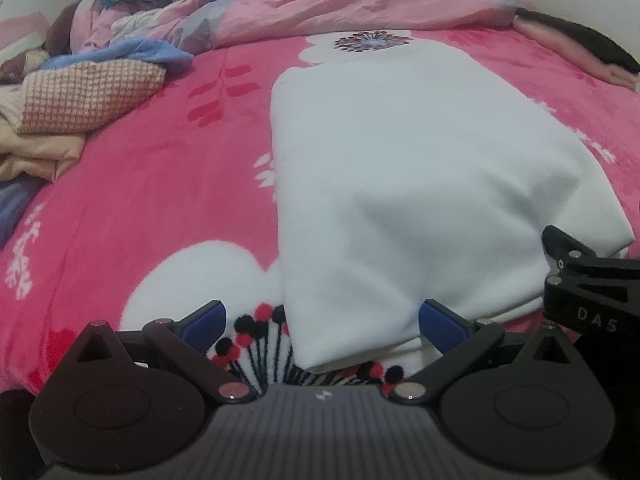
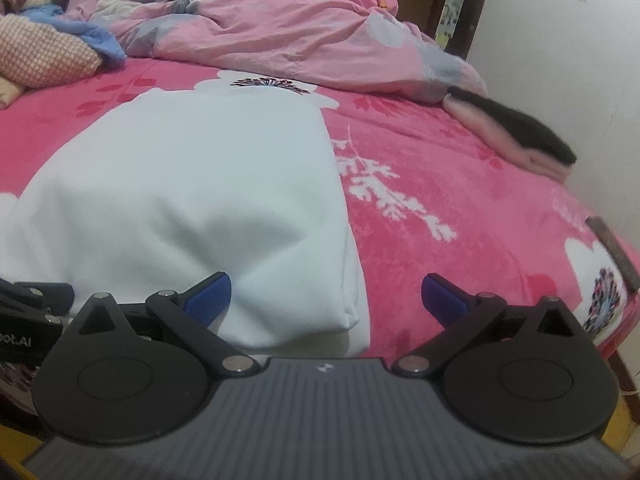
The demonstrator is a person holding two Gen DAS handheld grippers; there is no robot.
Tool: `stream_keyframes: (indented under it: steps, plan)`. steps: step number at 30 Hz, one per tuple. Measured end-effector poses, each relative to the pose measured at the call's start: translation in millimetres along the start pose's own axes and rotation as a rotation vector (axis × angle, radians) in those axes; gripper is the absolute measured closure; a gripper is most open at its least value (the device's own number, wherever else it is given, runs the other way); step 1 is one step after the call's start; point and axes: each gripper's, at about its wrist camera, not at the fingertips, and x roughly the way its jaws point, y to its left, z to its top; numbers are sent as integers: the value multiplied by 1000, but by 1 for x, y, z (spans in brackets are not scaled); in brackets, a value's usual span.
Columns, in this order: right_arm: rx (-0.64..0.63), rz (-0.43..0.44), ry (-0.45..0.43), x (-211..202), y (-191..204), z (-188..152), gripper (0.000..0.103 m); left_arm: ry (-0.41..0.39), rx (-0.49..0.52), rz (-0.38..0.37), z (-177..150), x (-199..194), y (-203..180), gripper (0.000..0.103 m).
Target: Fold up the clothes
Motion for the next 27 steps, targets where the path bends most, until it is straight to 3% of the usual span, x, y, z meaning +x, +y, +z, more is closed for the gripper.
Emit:
stream_keyframes:
  steps: [4, 12, 19, 27]
  plan:
    - [38, 32, 12, 2, -7, -2, 1, -6, 13, -30, -2, 2, 4, 0]
    - [54, 81, -5, 5, -15, -5, 1, -15, 46, -12, -1, -4, 2, 0]
    - [87, 185, -36, 2, -35, -10, 1, -143, 176, 110, -3, -40, -2, 0]
    - [148, 277, -120, -17, -54, -9, 1, -283, 130, 55, 11, -58, 11, 0]
